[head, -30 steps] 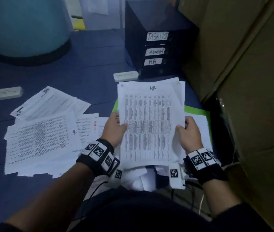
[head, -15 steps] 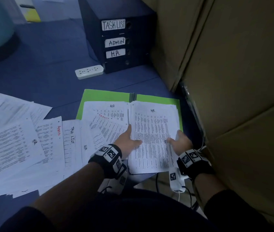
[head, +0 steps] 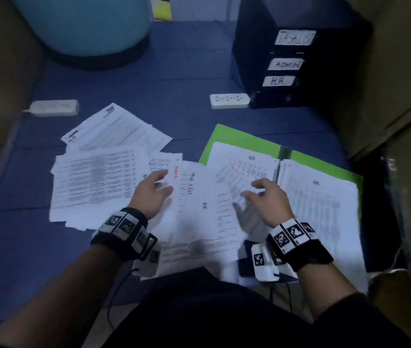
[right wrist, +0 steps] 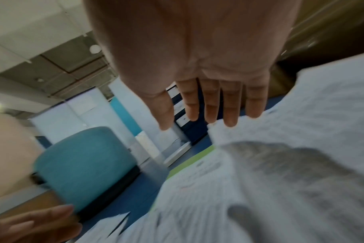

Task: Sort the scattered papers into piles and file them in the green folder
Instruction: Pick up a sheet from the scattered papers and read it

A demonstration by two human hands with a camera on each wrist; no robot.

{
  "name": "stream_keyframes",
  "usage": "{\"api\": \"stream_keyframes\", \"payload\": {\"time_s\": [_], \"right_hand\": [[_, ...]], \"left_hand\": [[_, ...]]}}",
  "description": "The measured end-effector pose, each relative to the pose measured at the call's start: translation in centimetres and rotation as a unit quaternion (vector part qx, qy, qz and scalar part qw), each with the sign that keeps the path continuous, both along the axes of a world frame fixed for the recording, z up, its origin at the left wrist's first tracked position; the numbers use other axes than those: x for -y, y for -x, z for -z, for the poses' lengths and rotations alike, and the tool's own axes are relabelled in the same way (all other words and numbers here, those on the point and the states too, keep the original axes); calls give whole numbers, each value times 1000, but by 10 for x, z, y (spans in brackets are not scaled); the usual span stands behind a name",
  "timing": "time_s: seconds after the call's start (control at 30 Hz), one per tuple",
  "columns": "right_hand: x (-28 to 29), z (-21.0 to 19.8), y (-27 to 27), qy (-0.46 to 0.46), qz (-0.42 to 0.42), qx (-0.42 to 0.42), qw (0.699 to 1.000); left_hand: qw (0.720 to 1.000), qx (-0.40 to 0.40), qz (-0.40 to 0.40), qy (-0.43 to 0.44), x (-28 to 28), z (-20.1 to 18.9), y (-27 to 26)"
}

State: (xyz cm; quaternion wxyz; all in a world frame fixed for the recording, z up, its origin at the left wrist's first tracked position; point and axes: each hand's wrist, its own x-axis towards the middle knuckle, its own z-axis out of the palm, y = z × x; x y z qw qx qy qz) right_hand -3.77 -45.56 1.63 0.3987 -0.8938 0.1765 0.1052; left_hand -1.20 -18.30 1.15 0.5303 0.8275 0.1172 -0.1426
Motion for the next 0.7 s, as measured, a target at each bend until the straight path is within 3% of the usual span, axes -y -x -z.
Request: {"api": "stream_keyframes", "payload": {"time_s": [0.13,0.23,0.4,0.47,0.53,0.7], "right_hand": [[-98,12,-29,-38,-100,-29,994],[-167,28,-47,-31,-136,-63,988],[-256,53,-68,-28,-83,-126,988],[-276,58,-74,4,-34,-148,988],[-285,62,-78,28,-37,-146,988],[-265,32,-76,-15,-95,-1,995]], "left_hand": [[994,-17,-56,-94,-92,12,-6],[989,-52,-67,-119,-145,25,-7],[986,-119,27,-113,-189,48,-2],[987,-111,44,-104,-195,52,1],[990,-103,46,-89,-202,53,1],[996,-55,3,-73,-227,44,-14]]}}
